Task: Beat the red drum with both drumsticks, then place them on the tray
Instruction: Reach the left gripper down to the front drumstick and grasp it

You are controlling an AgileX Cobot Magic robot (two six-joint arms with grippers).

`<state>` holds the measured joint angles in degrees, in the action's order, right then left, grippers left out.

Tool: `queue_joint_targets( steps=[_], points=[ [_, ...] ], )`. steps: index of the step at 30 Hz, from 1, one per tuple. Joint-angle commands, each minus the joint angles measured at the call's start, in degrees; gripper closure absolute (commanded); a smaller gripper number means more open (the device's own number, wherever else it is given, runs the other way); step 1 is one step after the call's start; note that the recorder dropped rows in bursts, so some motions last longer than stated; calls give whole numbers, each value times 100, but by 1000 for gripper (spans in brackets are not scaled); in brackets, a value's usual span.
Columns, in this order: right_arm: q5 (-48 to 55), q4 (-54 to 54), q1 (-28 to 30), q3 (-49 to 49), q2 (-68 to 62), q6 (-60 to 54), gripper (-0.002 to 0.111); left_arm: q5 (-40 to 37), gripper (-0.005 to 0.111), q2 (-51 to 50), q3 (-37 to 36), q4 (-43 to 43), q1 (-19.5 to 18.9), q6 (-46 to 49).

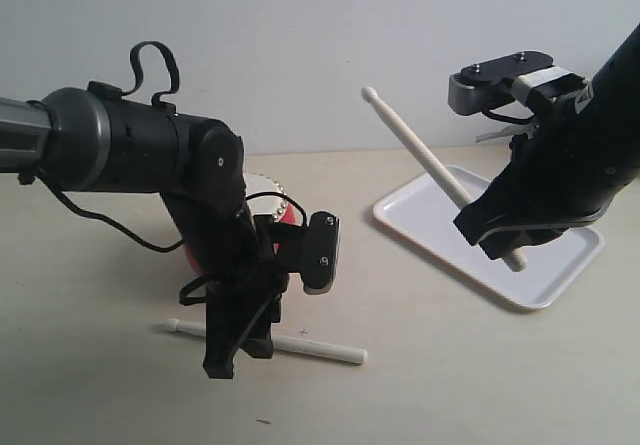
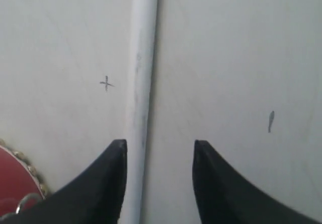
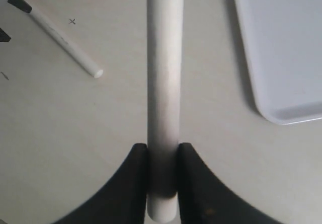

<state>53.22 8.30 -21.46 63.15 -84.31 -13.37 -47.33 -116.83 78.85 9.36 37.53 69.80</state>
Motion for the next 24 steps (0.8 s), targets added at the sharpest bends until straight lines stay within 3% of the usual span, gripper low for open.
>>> queue_joint_targets(
  steps=[1,18,24],
  points=[
    [-84,21,16,-6,30,-102,108,207,64,-172,41,-20,28,19],
    [-111,-2,16,-6,30,-183,108,399,64,-507,41,-277,-173,-150],
    [-111,-20,16,-6,30,-183,108,306,72,-556,41,-254,-173,-150]
  ],
)
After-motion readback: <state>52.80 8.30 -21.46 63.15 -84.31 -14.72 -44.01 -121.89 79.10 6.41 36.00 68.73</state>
